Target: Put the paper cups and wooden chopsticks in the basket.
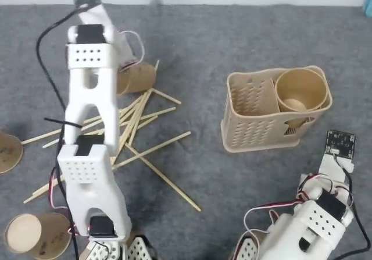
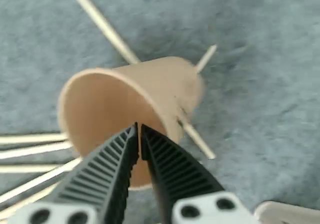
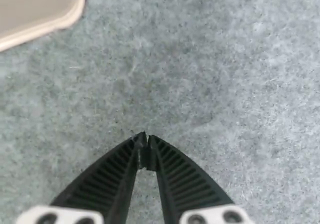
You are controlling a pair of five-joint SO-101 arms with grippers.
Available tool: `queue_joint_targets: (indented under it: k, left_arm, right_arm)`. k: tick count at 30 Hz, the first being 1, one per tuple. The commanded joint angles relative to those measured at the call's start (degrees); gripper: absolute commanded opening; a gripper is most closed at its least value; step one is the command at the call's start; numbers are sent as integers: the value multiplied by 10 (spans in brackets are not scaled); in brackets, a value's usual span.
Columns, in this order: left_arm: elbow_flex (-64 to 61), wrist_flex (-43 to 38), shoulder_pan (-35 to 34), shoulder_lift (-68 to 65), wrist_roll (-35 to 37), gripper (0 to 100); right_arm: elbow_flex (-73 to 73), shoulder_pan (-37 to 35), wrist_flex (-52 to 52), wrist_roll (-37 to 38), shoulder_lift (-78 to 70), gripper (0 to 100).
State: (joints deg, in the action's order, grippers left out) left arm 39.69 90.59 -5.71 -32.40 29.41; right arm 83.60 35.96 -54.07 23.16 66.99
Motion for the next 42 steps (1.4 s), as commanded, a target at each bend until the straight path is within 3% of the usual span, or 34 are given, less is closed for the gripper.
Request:
queue_joint_targets:
  k: [1, 7, 18, 22, 28, 32, 35, 42]
  left_arm:
    - [19, -42, 29, 4, 8, 10]
    - [15, -103, 33, 3, 10, 11]
    - [7, -99, 34, 6, 6, 13]
    - [29, -70, 33, 11, -7, 31]
    - [138, 41, 36, 11, -35, 145]
    - [198, 98, 31, 4, -38, 148]
    - [153, 96, 12, 4, -38, 148]
    - [-12, -3, 4, 11, -38, 148]
  right_arm:
    - [-6, -3, 10, 0, 11, 8]
    - [-6, -3, 10, 0, 11, 8]
    - [-6, -4, 10, 0, 11, 8]
    - [-6, -4, 11, 0, 11, 8]
    - [-6, -5, 11, 0, 11, 8]
    - [-6, -5, 11, 0, 11, 8]
    - [-6, -5, 11, 0, 11, 8]
    - [-6, -5, 11, 0, 11, 8]
